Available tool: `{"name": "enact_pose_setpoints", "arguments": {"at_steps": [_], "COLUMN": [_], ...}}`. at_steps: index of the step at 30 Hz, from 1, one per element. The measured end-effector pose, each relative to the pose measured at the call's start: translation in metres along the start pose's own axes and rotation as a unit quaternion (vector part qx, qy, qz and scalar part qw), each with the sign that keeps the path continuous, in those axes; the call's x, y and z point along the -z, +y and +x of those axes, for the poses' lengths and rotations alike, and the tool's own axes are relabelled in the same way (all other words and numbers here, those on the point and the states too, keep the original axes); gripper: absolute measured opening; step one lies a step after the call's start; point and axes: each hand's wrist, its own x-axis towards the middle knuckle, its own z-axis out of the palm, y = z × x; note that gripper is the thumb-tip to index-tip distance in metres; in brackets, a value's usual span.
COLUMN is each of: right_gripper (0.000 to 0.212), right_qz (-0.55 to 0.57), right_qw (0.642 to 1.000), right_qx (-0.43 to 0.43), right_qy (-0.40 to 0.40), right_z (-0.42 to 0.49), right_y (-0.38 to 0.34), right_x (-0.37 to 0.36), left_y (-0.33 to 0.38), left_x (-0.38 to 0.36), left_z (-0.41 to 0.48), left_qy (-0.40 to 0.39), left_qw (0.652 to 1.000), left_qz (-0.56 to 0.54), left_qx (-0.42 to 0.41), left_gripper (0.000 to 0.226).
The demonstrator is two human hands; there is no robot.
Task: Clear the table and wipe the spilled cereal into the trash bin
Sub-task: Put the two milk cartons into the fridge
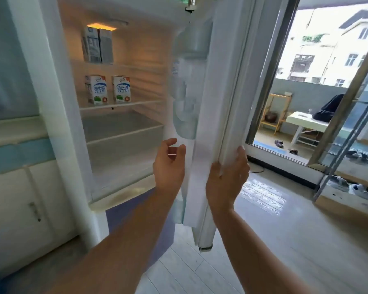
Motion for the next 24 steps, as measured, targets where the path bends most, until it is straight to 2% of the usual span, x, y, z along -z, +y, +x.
{"name": "enact_pose_setpoints", "arguments": {"at_steps": [4, 6, 10, 15, 19, 24], "right_gripper": [0.07, 0.075, 0.079, 0.09, 0.086, 0.085], "right_qz": [0.026, 0.039, 0.044, 0.019, -0.018, -0.095], "right_qw": [0.994, 0.987, 0.972, 0.965, 0.964, 0.939], "right_qx": [0.092, 0.123, 0.185, 0.186, 0.169, 0.166], "right_qy": [-0.054, -0.098, -0.134, -0.185, -0.204, -0.285], "right_z": [-0.019, -0.035, -0.061, -0.089, -0.104, -0.108], "right_y": [-0.01, -0.025, -0.058, -0.094, -0.12, -0.138], "right_x": [-0.026, -0.054, -0.111, -0.192, -0.246, -0.288], "left_y": [-0.005, -0.011, -0.021, -0.034, -0.041, -0.048], "left_x": [0.031, 0.062, 0.121, 0.193, 0.231, 0.255], "left_z": [0.01, 0.023, 0.05, 0.097, 0.14, 0.171], "left_qy": [0.026, 0.055, 0.112, 0.152, 0.166, 0.154], "left_qw": [1.0, 0.998, 0.992, 0.983, 0.976, 0.973], "left_qz": [0.009, 0.024, 0.058, 0.106, 0.141, 0.173], "left_qx": [0.002, 0.003, 0.01, 0.008, 0.0, -0.014], "left_gripper": [0.023, 0.025, 0.018, 0.023, 0.023, 0.026]}}
